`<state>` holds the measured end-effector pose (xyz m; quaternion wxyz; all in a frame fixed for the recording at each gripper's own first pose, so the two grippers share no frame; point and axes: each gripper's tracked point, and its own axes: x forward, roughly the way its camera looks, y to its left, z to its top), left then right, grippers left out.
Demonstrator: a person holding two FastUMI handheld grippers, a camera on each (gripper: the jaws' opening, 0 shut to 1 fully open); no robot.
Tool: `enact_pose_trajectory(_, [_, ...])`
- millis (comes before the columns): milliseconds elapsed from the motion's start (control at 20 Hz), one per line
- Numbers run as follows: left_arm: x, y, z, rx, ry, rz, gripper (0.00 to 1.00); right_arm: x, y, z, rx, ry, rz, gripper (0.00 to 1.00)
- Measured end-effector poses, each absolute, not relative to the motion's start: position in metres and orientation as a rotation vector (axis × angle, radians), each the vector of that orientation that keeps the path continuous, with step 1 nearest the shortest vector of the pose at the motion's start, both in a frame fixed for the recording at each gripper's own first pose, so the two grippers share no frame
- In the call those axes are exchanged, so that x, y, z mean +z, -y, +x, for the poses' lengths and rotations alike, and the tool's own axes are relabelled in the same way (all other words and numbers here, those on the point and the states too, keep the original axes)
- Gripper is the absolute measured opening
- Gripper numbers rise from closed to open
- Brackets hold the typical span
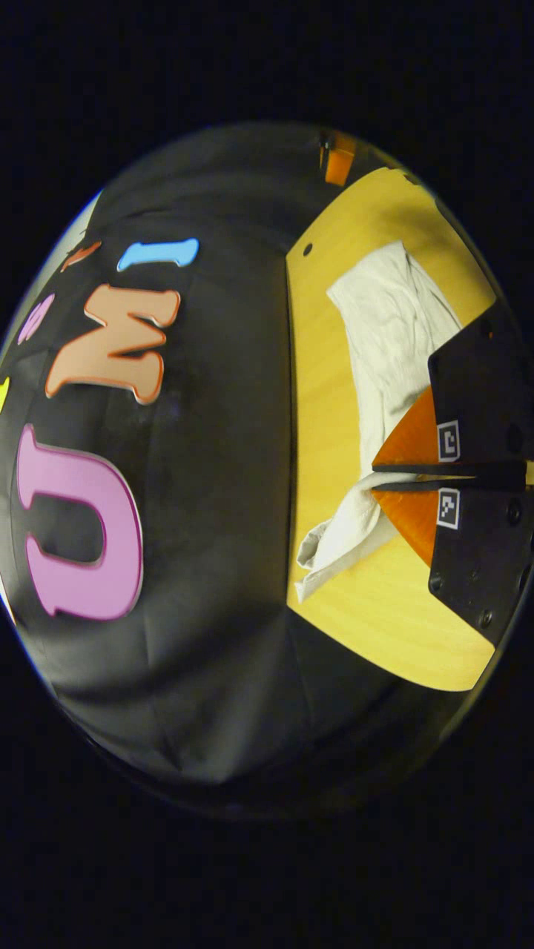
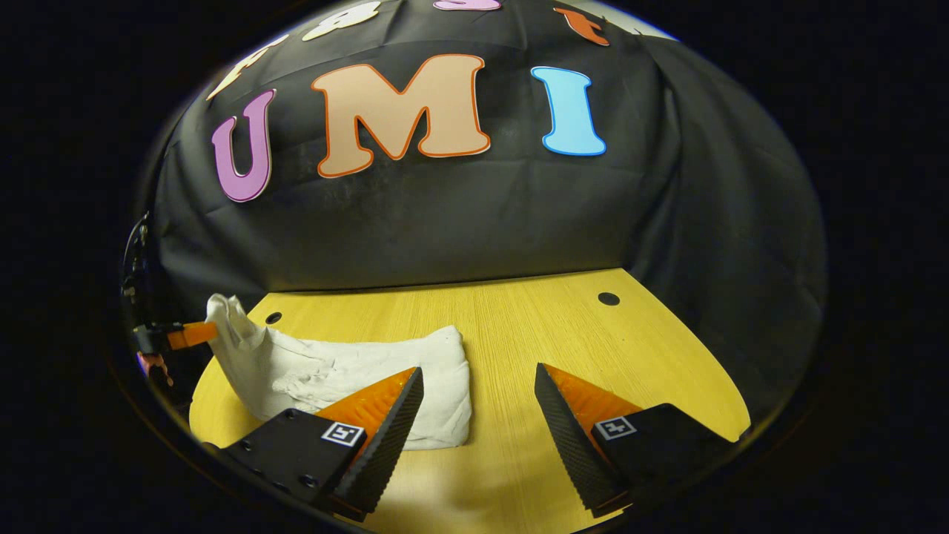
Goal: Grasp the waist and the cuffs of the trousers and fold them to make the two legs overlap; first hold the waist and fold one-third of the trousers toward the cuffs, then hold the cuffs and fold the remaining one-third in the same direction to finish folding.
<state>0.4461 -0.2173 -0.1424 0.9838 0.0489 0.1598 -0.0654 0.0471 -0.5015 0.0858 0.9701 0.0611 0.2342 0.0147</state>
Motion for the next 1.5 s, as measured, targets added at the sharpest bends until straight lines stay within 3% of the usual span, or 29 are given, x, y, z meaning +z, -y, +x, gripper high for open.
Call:
enact_pose_trajectory(150, [-0.132,0.287,0.45,-0.223,-0.306,0.175,0.0,0.083,0.519,0.048,0.039,-0.479,0.119,0.92])
enact_pose_trajectory(200, [-0.13,0.311,0.449,-0.258,-0.3,0.197,0.0,0.08,0.526,0.048,0.04,-0.482,0.117,0.97])
enact_pose_trajectory(250, [-0.133,0.335,0.446,-0.294,-0.302,0.213,0.0,0.078,0.534,0.051,0.039,-0.483,0.117,0.92])
enact_pose_trajectory(300, [-0.138,0.352,0.442,-0.323,-0.315,0.232,0.0,0.075,0.54,0.052,0.041,-0.491,0.119,0.97])
enact_pose_trajectory(400, [-0.155,0.38,0.435,-0.375,-0.341,0.266,0.0,0.074,0.552,0.054,0.042,-0.493,0.119,0.97])
enact_pose_trajectory(550, [-0.189,0.401,0.424,-0.424,-0.38,0.307,0.0,0.072,0.57,0.057,0.037,-0.487,0.11,0.92])
enact_pose_trajectory(800, [-0.257,0.418,0.412,-0.458,-0.488,0.325,0.0,0.068,0.589,0.051,0.033,-0.494,0.1,0.96])
enact_pose_trajectory(850, [-0.269,0.421,0.413,-0.454,-0.506,0.317,0.02,0.066,0.592,0.05,0.032,-0.497,0.092,0.92])
enact_pose_trajectory(950, [-0.279,0.427,0.414,-0.45,-0.528,0.28,0.05,0.066,0.59,0.044,0.041,-0.505,0.084,0.97])
enact_pose_trajectory(1000, [-0.278,0.431,0.415,-0.458,-0.532,0.252,0.06,0.068,0.587,0.04,0.048,-0.506,0.073,0.93])
enact_pose_trajectory(1050, [-0.276,0.434,0.416,-0.458,-0.534,0.234,0.11,0.069,0.585,0.036,0.05,-0.504,0.056,0.96])
enact_pose_trajectory(1150, [-0.268,0.435,0.413,-0.458,-0.52,0.216,0.54,0.074,0.575,0.028,0.065,-0.493,0.047,0.93])
enact_pose_trajectory(1250, [-0.251,0.424,0.408,-0.426,-0.486,0.235,0.98,0.084,0.558,0.023,0.094,-0.46,0.043,0.97])
enact_pose_trajectory(1500, [-0.197,0.359,0.375,-0.307,-0.404,0.211,0.94,0.131,0.501,0.006,0.196,-0.308,0.101,0.97])
